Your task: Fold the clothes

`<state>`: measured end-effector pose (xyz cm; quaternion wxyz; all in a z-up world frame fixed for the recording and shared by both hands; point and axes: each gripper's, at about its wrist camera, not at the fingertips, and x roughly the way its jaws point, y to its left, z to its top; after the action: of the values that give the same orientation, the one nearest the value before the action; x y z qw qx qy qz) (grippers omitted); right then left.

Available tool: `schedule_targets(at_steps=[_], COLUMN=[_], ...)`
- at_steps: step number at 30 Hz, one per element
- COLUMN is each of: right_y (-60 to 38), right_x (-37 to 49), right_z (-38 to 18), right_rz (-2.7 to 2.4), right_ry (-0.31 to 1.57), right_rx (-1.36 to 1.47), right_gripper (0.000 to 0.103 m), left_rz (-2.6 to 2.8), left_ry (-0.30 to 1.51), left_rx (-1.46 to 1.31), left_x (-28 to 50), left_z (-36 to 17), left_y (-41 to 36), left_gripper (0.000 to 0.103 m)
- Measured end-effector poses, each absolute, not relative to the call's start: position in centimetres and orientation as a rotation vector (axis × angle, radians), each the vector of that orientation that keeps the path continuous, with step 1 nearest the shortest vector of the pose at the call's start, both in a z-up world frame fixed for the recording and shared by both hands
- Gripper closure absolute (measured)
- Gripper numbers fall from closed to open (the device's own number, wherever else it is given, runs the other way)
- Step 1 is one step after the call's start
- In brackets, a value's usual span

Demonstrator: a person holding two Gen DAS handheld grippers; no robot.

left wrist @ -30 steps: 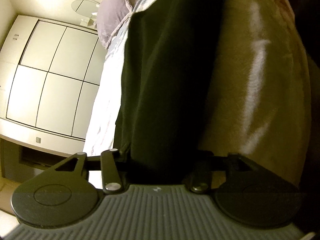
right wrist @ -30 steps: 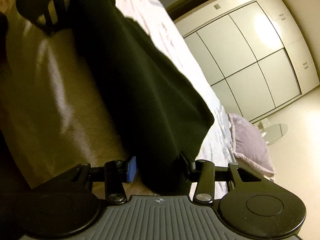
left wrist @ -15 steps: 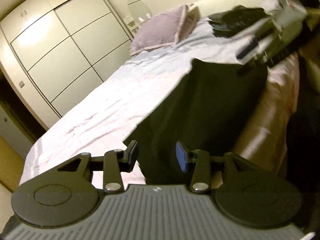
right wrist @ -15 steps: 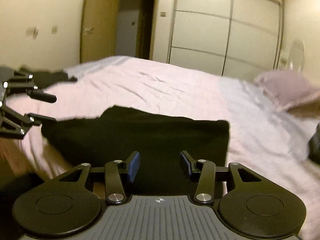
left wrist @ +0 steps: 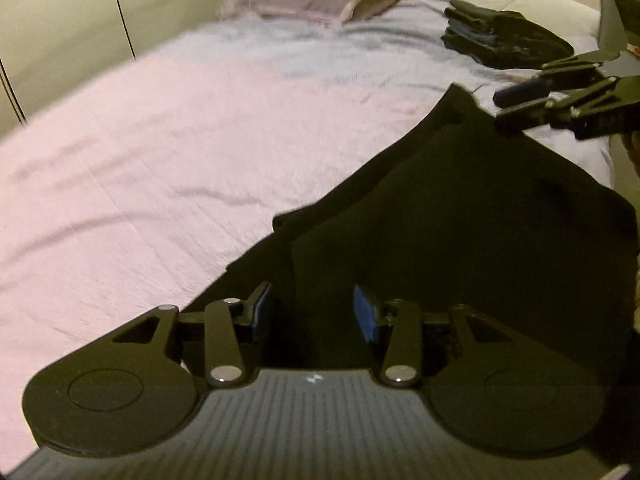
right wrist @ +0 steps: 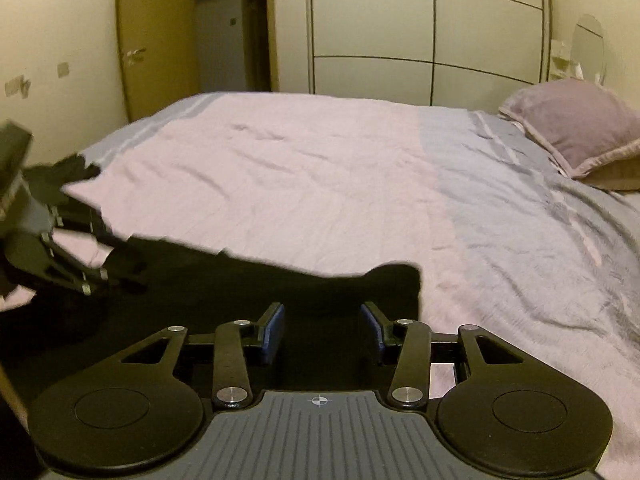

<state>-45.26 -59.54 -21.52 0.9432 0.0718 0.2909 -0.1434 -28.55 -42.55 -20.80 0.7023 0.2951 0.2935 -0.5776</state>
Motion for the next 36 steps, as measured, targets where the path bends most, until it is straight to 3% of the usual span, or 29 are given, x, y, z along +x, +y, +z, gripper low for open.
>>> schedule_targets(at_steps=[2, 4, 5, 7, 9, 13, 15, 23, 30, 36], right_y=[-60.9, -62.1, -62.3, -62.7, -63.2, -61.6, -60.7, -60.7, -63.3, -61.9], right_x=[-44.3, -43.2, -43.1, -42.9, -43.4, -44.9, -44.2, -37.6, -40.0, -43.9], right_z=[-21.6, -22.3, -22.7, -23.3, -23.5, -21.4, -20.9, -24.5, -22.5, -21.0], right_rz=[-0.284, -0.27, -0.27, -0.267, -0.261, -0.244, -0.181, -0.097, -0.273, -0.243], right_ry=[0.606, 0.649, 0.66, 0.681, 0.687, 0.599, 0.594, 0.805, 0.701, 0.663], right_rx=[0.142, 0.136, 0.131, 0.126, 0.157, 0.101, 0.064, -0.065, 0.081, 0.162], right_gripper=[0.054, 0.04, 0.034, 0.033, 0.032, 0.032, 0.032, 0.033, 0.033, 0.033], left_rz=[-1.309, -1.323, -1.342, -1.368, -1.351, -1.264, -1.267, -1.265, -1.239, -1.279], left_ry=[0.711, 0.723, 0.723, 0.719, 0.667, 0.602, 0.655, 0.7, 0.67, 0.627], left_rx=[0.634, 0.646, 0.645, 0.636, 0.613, 0.422, 0.425, 0.496, 0.473, 0.464], left_x=[-27.6, -27.7, -27.8, -28.0, -28.2, -26.7, -26.0, -26.0, -26.4, -28.5], left_z=[-21.4, -22.0, -22.0, -22.1, -21.6, -20.0, -21.0, -23.0, -20.8, -19.0], left_y=[-42.8, -43.5, -43.5, -43.5, -42.8, -40.4, -40.8, -41.5, -39.6, -39.6], left_gripper=[0.063, 0.067, 0.073, 0.092, 0.098, 0.098, 0.098, 0.095, 0.089, 0.092])
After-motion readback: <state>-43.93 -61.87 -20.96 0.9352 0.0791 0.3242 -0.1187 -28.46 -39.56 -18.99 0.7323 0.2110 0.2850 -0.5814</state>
